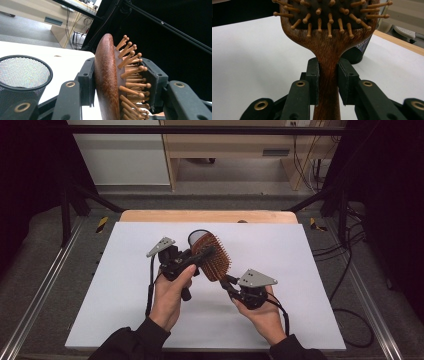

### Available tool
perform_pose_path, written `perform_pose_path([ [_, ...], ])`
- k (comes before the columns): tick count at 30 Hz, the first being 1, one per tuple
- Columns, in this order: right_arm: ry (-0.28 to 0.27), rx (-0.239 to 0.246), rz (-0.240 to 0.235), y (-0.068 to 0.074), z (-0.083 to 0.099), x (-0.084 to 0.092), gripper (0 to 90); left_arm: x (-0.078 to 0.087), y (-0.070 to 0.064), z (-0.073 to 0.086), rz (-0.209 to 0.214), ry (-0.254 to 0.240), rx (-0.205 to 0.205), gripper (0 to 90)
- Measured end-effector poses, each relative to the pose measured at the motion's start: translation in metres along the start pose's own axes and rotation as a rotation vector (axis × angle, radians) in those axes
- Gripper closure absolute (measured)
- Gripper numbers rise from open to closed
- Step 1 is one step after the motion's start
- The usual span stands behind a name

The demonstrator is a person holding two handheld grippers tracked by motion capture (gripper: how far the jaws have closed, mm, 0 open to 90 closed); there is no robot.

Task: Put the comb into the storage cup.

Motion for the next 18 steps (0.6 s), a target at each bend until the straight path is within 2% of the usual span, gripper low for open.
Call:
perform_pose_path([
  [18, -0.006, -0.037, -0.016, -0.0004, 0.003, -0.0026, 72.3, -0.0025, -0.004, -0.0006, 0.01, 0.014, -0.012, 52.1],
])
Point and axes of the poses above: each handheld gripper's, and its own axes: x roughly backward along the jaws, z roughly out of its underside, y roughly to its left, the point moved 5 cm from there along -x, roughly forward along the jaws, and after that the axes turned 15 degrees about -y, right-handed, at the moved point
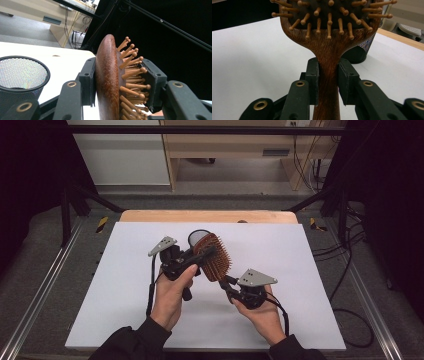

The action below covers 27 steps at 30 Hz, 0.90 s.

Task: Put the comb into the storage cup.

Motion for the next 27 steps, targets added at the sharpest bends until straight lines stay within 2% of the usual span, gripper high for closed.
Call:
perform_pose_path([
  [6, 0.0, -0.015, -0.004, -0.001, 0.001, -0.001, 69.0, -0.002, -0.003, -0.001, 0.006, 0.006, -0.032, 52.2],
  [15, 0.005, -0.074, 0.01, -0.005, 0.002, 0.0, 36.4, -0.003, 0.001, -0.015, -0.004, -0.013, -0.059, 52.2],
  [21, -0.069, -0.09, 0.053, -0.018, -0.007, 0.019, 25.4, -0.005, 0.001, -0.036, -0.015, -0.041, -0.136, 52.2],
  [25, -0.091, -0.102, 0.093, -0.028, -0.008, 0.027, 21.0, -0.006, 0.001, -0.048, -0.018, -0.056, -0.152, 52.1],
  [27, -0.106, -0.102, 0.097, -0.031, -0.008, 0.032, 20.0, -0.007, 0.001, -0.053, -0.021, -0.062, -0.163, 52.1],
])
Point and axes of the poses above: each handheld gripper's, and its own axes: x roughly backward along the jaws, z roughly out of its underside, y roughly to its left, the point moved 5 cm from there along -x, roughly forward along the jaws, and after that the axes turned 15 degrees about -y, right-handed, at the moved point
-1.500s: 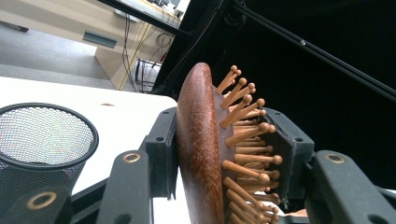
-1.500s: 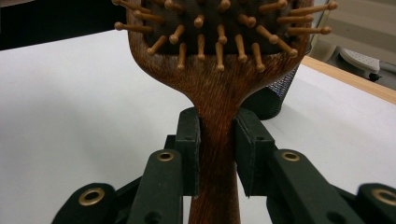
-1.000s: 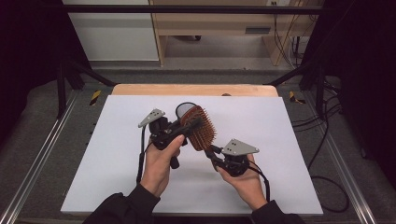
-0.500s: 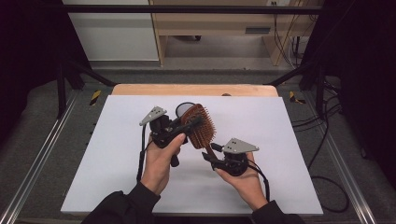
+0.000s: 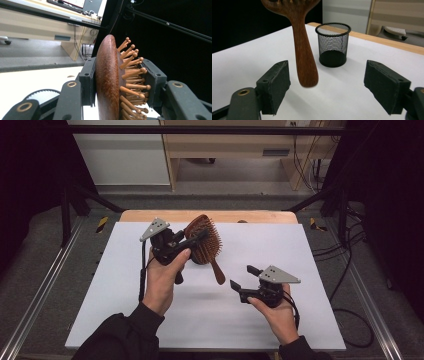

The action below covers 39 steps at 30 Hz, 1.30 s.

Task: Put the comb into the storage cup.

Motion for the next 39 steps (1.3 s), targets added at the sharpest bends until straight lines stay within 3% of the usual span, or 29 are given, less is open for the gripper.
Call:
perform_pose_path([
  [8, -0.037, -0.022, 0.006, -0.014, 0.0, 0.024, 16.6, -0.006, 0.004, -0.026, -0.016, -0.035, -0.026, 52.1],
  [15, -0.051, -0.03, 0.06, -0.034, -0.002, 0.045, 17.8, -0.016, 0.006, -0.046, -0.024, -0.038, -0.084, 52.1],
  [21, -0.046, 0.038, 0.114, -0.049, 0.0, 0.056, 13.6, -0.028, 0.011, -0.06, -0.029, -0.051, -0.112, 52.1],
  [25, -0.045, 0.055, 0.128, -0.052, 0.003, 0.061, 8.3, -0.038, 0.016, -0.068, -0.035, -0.039, -0.165, 52.1],
  [27, -0.043, 0.085, 0.132, -0.053, 0.004, 0.065, 6.2, -0.044, 0.019, -0.07, -0.043, -0.032, -0.192, 52.1],
  [30, -0.037, 0.068, 0.137, -0.055, 0.008, 0.07, 4.3, -0.052, 0.022, -0.072, -0.045, -0.022, -0.232, 52.1],
  [35, -0.04, 0.042, 0.166, -0.061, 0.012, 0.078, 4.2, -0.059, 0.029, -0.073, -0.057, -0.028, -0.22, 52.0],
  [39, -0.075, 0.058, 0.175, -0.064, 0.011, 0.085, 4.2, -0.063, 0.034, -0.073, -0.067, -0.028, -0.225, 52.0],
])
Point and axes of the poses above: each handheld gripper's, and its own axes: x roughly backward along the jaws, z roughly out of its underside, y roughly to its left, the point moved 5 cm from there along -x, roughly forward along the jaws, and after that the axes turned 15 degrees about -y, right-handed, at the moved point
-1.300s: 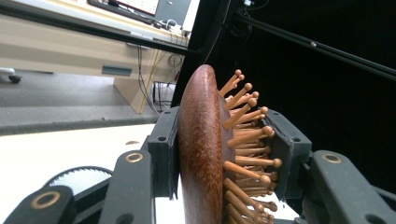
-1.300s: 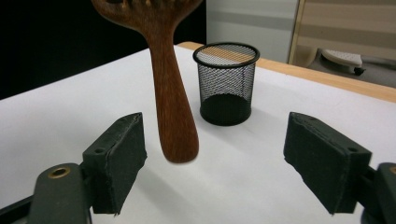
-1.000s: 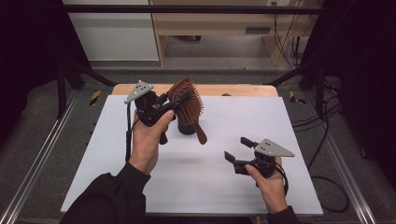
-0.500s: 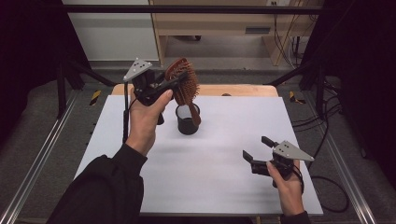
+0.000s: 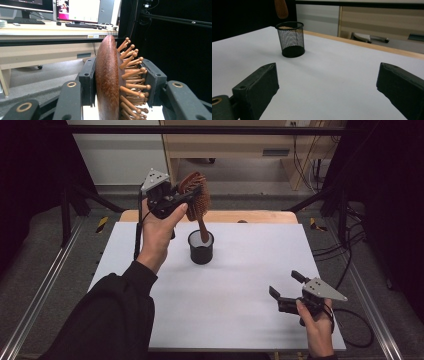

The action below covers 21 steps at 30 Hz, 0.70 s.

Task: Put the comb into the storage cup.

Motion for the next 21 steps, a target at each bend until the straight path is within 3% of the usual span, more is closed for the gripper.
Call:
perform_pose_path([
  [5, -0.035, 0.009, 0.01, -0.007, -0.001, 0.003, 5.1, -0.007, 0.002, 0.001, 0.0, -0.001, -0.008, 52.0],
  [9, -0.018, -0.004, 0.014, -0.009, 0.002, 0.001, 5.1, -0.012, 0.003, 0.001, -0.005, 0.0, -0.026, 52.0],
  [21, -0.02, -0.012, -0.02, -0.008, 0.002, 0.001, 3.3, -0.02, 0.012, 0.012, -0.022, 0.013, -0.026, 51.9],
])
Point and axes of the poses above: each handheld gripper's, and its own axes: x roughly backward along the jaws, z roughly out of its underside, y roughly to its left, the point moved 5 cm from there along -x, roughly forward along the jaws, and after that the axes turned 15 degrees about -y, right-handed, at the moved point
